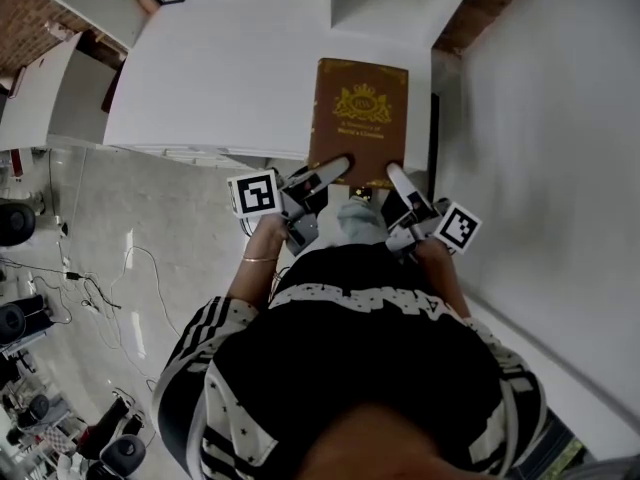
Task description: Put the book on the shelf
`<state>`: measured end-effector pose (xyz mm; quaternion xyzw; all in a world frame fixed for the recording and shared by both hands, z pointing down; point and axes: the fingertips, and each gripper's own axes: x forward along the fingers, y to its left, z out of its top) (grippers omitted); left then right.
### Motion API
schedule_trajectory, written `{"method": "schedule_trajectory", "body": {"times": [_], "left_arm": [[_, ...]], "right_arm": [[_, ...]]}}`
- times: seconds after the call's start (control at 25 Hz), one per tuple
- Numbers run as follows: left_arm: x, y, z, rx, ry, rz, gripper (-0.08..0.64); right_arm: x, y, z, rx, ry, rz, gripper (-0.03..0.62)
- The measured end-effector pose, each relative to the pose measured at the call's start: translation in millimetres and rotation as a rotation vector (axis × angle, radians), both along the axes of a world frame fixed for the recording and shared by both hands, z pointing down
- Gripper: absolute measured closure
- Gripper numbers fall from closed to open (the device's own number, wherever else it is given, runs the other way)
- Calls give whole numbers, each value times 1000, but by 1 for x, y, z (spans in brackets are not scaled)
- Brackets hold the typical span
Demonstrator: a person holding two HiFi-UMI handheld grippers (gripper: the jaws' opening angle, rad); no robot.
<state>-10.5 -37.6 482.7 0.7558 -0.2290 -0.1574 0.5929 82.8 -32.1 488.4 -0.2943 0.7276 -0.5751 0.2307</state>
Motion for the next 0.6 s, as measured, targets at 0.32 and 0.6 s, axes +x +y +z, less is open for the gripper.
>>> {"method": "schedule_trajectory", "body": {"times": [0.32, 0.6], "left_arm": [[0, 0, -4, 46, -47, 20, 288], [-2, -1, -4, 45, -86, 9, 288]], "right_arm": [[-3, 1, 1, 41, -45, 4, 328], [-4, -1, 1, 40, -61, -9, 330]]}}
